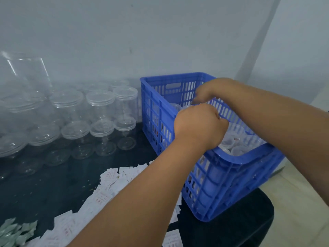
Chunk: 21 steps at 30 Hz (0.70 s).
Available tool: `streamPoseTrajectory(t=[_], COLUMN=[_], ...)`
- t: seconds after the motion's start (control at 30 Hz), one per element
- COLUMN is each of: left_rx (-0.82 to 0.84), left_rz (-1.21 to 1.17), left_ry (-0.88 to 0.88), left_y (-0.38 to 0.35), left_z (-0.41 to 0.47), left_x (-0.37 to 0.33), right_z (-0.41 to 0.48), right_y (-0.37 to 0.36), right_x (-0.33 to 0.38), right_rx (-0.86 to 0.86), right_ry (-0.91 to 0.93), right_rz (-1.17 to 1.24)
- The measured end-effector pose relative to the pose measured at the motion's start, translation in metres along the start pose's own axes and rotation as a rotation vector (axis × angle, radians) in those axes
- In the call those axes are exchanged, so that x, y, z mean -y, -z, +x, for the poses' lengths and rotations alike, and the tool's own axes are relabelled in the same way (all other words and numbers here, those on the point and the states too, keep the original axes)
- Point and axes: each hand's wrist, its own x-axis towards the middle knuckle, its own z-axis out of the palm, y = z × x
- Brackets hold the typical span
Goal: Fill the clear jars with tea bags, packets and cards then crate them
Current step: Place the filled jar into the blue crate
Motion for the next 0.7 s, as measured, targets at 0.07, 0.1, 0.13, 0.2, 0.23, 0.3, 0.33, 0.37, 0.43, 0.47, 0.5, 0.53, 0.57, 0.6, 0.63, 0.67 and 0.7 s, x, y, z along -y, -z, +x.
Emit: streamPoseTrajectory(t=[0.07, 0.1, 0.13, 0.2, 0.23, 0.3, 0.33, 0.37, 0.43, 0.47, 0.5, 0.53, 0.57, 0.6, 0.63, 0.67, 0.7], left_rx=[0.005, 0.008, 0.017, 0.049, 0.043, 0.019, 0.028, 0.016, -0.014, -0.056, -0.121, -0.169, -0.206, -0.220, -0.232, -0.239, -0.246], left_rz=[-0.003, -0.002, 0.001, -0.033, -0.054, -0.012, 0.006, -0.014, -0.229, -0.316, -0.354, -0.376, -0.400, -0.421, -0.415, -0.381, -0.317], left_ry=[0.003, 0.009, 0.012, 0.036, 0.039, -0.020, -0.054, -0.080, -0.091, -0.129, -0.178, -0.192, -0.155, -0.072, 0.026, 0.121, 0.206], left_y=[0.000, 0.002, 0.003, 0.006, 0.007, 0.013, 0.016, 0.019, 0.027, 0.032, 0.035, 0.040, 0.045, 0.051, 0.056, 0.060, 0.065], left_z=[0.000, -0.001, -0.002, -0.003, -0.005, -0.013, -0.021, -0.030, -0.056, -0.072, -0.089, -0.108, -0.126, -0.146, -0.166, -0.187, -0.210], left_x=[0.001, 0.001, 0.000, -0.001, -0.003, -0.003, -0.002, 0.002, 0.014, 0.022, 0.032, 0.044, 0.059, 0.074, 0.091, 0.109, 0.128], right_z=[-0.018, -0.033, -0.054, -0.088, -0.104, -0.141, -0.156, -0.169, -0.194, -0.203, -0.210, -0.216, -0.221, -0.225, -0.228, -0.231, -0.233], right_y=[0.021, 0.030, 0.034, 0.032, 0.025, 0.002, -0.013, -0.028, -0.052, -0.063, -0.072, -0.080, -0.088, -0.095, -0.102, -0.109, -0.115], right_x=[0.006, 0.009, 0.013, 0.017, 0.019, 0.029, 0.035, 0.040, 0.049, 0.052, 0.056, 0.061, 0.068, 0.076, 0.087, 0.099, 0.114], right_rx=[-0.044, -0.106, -0.205, -0.449, -0.542, -0.716, -0.804, -0.878, -1.010, -1.055, -1.085, -1.099, -1.100, -1.083, -1.050, -1.003, -0.948], right_ry=[0.081, 0.127, 0.183, 0.286, 0.319, 0.365, 0.387, 0.413, 0.461, 0.491, 0.526, 0.566, 0.608, 0.646, 0.677, 0.704, 0.731], right_rz=[0.038, 0.097, 0.153, 0.305, 0.401, 0.578, 0.627, 0.664, 0.733, 0.761, 0.780, 0.791, 0.805, 0.826, 0.852, 0.878, 0.894])
